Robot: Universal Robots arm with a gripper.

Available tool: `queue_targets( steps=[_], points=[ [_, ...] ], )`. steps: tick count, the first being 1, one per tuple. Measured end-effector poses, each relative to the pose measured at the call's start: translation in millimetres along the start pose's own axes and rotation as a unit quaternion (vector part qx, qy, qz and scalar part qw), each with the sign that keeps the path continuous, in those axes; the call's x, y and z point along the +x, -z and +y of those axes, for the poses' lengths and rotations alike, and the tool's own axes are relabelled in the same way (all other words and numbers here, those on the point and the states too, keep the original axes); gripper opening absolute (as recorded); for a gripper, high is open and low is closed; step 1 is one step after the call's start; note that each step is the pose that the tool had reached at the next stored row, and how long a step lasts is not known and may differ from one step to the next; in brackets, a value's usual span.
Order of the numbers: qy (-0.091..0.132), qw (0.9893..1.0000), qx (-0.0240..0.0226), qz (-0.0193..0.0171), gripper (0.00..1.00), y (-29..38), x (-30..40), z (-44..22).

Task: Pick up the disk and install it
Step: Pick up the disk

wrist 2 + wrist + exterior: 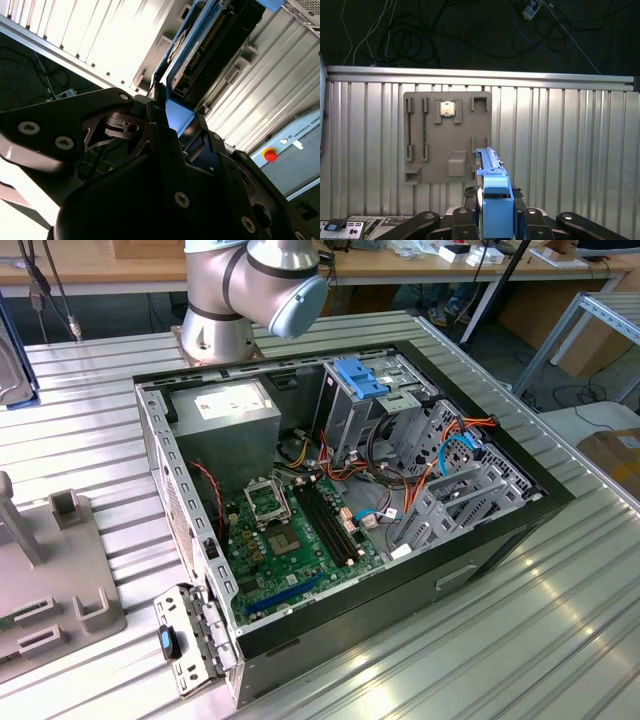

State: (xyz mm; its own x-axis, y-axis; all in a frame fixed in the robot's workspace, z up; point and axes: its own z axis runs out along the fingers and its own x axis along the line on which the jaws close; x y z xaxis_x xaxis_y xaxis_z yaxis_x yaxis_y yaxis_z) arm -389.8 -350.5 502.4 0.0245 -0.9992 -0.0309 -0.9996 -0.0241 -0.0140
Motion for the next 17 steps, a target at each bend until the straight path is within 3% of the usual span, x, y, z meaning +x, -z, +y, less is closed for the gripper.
queue_targets(
  steps=[6,11,12,17],
  points=[
    [0.000,1.0000,0.0000,0.0000,0.37,0.0,0.1,-3.3],
    [0.000,1.0000,0.0000,0.0000,0.37,-0.2,0.4,-16.3],
    [0.000,1.0000,-0.0001,0.0000,0.37,-0.3,0.4,-22.6],
    [0.000,1.0000,-0.0001,0.0000,0.37,-0.5,0.7,-39.8]
  ],
)
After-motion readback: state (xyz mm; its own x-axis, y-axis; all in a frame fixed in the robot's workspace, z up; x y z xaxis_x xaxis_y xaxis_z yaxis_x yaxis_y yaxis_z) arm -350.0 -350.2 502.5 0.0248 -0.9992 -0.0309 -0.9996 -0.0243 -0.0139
